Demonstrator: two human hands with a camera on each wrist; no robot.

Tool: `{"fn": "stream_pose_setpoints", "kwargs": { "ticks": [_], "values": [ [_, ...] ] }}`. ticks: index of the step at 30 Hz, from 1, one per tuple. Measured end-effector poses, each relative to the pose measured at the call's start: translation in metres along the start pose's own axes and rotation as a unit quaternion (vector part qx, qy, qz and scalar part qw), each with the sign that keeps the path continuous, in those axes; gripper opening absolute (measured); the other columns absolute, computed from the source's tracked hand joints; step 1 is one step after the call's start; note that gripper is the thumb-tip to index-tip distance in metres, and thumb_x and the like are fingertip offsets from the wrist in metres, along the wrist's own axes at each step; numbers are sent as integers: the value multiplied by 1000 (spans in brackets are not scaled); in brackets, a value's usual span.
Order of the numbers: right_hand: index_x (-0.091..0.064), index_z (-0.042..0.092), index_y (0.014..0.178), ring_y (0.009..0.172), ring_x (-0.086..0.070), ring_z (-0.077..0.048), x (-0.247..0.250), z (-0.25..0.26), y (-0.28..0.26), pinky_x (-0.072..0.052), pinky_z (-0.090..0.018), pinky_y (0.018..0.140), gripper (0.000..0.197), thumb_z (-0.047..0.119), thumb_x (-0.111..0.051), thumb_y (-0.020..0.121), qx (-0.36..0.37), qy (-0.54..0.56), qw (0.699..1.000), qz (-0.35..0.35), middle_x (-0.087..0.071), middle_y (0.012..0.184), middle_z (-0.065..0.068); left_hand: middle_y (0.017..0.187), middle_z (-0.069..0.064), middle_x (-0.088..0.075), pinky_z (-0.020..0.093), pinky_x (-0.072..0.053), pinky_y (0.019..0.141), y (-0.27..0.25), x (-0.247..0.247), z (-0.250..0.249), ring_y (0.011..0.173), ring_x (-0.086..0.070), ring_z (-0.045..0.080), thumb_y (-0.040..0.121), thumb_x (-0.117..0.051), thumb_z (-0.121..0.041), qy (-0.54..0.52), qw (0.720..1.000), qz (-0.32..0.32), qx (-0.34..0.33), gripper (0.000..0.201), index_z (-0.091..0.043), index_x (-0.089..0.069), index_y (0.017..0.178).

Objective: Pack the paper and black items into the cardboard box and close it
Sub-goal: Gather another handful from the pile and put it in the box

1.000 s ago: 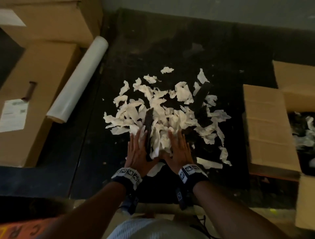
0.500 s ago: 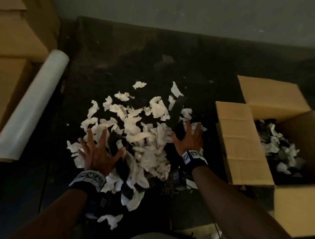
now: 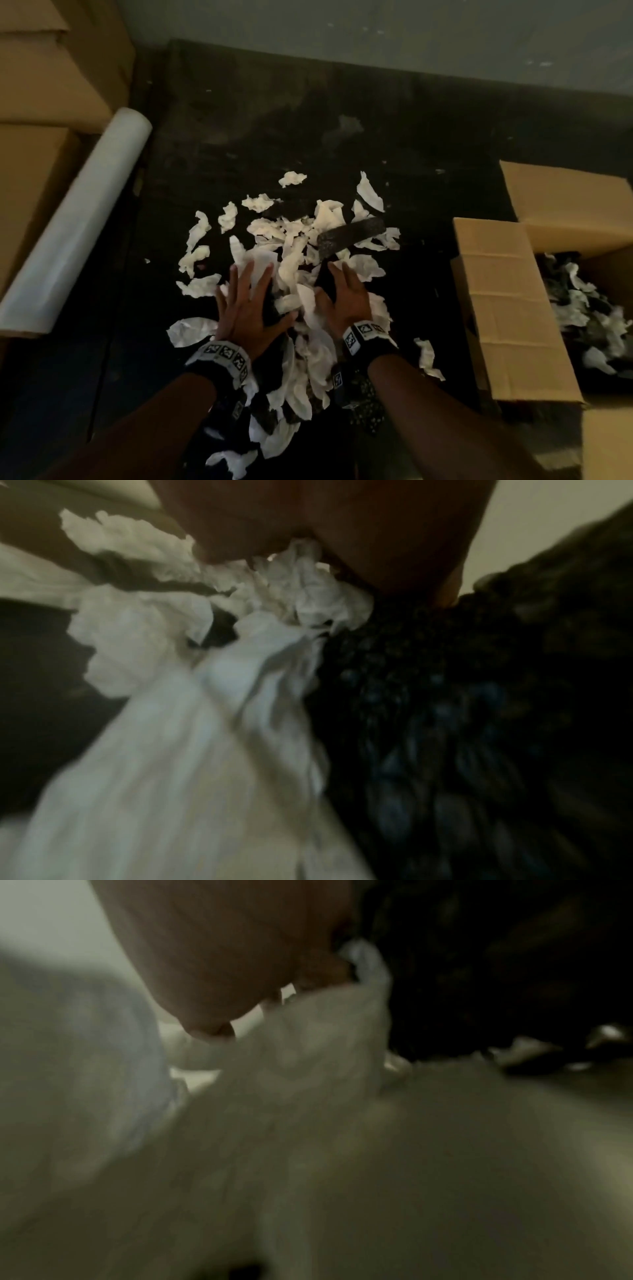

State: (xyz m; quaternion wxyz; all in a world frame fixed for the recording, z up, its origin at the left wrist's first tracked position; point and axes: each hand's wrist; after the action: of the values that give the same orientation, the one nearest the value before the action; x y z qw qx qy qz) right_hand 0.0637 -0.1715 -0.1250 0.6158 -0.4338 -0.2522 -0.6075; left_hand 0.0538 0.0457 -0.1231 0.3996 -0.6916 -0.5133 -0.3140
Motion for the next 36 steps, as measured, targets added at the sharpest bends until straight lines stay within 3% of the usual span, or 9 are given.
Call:
{"fn": "stream_pose_setpoints", "kwargs": {
  "ticks": [3,6,11,15,21,24,28,30,36],
  "values": [
    [-45,24,144,141,-35,-32,18,3,12,-34,-51,114,61,47,-60,90,11,-5,997,-81,-38,154,-12,169,-3,10,67,6,117,6,20,1,153,18,26,77,-37,-91,28,997,-67,-8,102,-41,-2,159],
    [-39,29,146,143,-30,-30,46,3,38,-31,-53,115,66,48,-64,88,-19,-11,995,-92,-30,156,-8,168,-1,9,71,5,115,23,39,11,153,17,33,76,-37,-91,36,995,-94,19,101,-42,-6,159],
    [-19,40,154,151,-3,-37,73,-10,104,-17,-61,118,89,66,-62,81,-114,-56,992,-29,1,167,-6,163,-5,29,76,2,113,60,44,28,147,26,44,69,-31,-99,28,991,-17,131,102,-56,11,151],
    [-1,46,155,150,9,-43,73,-20,136,-8,-63,119,97,79,-52,80,-181,-60,978,81,16,166,-6,164,0,28,74,0,115,85,33,33,147,25,45,62,-26,-102,24,988,39,145,108,-56,15,151],
    [-12,43,156,150,-2,-43,39,6,122,-15,-61,119,80,71,-47,89,-71,-103,979,162,5,167,-6,168,1,11,65,-3,120,92,24,5,153,12,34,72,-36,-94,3,996,75,58,104,-51,11,154],
    [-23,38,154,151,-9,-38,25,24,96,-20,-57,119,73,58,-53,91,-11,-97,985,140,-5,167,-5,168,0,2,64,-10,121,87,23,-9,154,8,30,75,-42,-88,-16,997,74,5,101,-46,-1,156],
    [-37,36,146,146,-24,-30,36,36,86,-26,-57,117,63,49,-61,88,25,-51,997,47,-23,160,-4,163,5,-18,61,-23,119,88,37,-14,153,-11,31,77,-40,-84,-29,997,-55,-55,92,-32,-27,153],
    [-40,36,144,144,-28,-29,51,37,98,-29,-58,115,62,48,-63,87,13,-36,999,16,-27,156,-3,160,5,-21,61,-27,117,102,48,-12,151,-17,31,79,-43,-82,-9,993,-97,-60,89,-31,-31,150],
    [-34,38,148,145,-24,-33,84,22,176,-32,-60,112,76,57,-66,82,-88,-46,994,-40,-22,159,-7,166,-4,6,79,-3,110,170,81,-13,152,13,36,72,-39,-94,59,996,-23,63,96,-49,-14,153]
  ]
}}
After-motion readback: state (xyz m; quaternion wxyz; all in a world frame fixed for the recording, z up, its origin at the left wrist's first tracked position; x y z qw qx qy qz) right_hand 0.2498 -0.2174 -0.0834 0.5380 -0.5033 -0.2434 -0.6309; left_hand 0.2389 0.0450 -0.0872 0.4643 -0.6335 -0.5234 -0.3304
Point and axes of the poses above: each hand's wrist, its own y-axis towards the middle knuckle, its own x-axis out of the back of the hand, z = x × y
